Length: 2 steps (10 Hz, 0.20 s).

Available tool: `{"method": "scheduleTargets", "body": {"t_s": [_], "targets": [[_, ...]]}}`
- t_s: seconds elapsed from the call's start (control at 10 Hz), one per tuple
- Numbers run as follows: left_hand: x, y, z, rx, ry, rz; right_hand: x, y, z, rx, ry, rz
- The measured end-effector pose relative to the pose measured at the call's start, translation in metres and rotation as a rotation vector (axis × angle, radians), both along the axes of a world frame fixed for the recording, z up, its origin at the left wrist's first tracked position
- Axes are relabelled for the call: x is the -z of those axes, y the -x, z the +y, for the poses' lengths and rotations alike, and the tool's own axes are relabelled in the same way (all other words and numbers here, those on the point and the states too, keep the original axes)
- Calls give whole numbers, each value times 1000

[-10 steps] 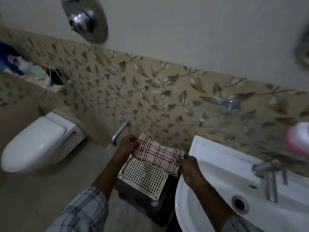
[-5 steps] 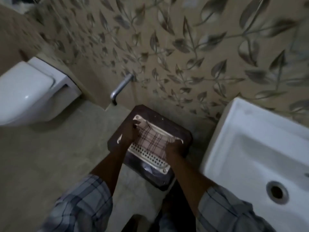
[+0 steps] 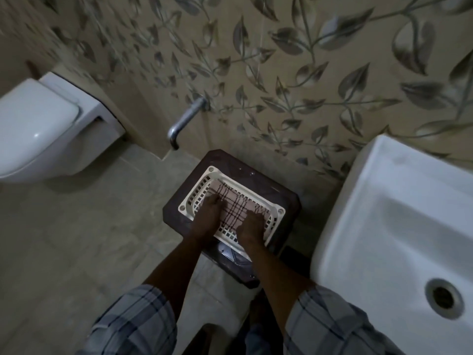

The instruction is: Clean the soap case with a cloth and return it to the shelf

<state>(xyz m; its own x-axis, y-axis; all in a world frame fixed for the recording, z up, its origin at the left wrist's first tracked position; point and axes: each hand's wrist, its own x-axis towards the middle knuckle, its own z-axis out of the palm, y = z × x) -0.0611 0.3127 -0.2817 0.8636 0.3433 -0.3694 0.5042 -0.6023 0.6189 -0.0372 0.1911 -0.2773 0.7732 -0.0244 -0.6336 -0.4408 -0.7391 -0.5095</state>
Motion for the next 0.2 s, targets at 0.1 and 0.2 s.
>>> {"method": "scheduleTargets", "body": {"t_s": [0.1, 0.2], "targets": [[4, -1, 1, 41, 6, 40, 0, -9, -1, 1, -4, 73], [-9, 3, -5, -22, 11, 64, -28, -13, 1, -51, -17, 136]]}}
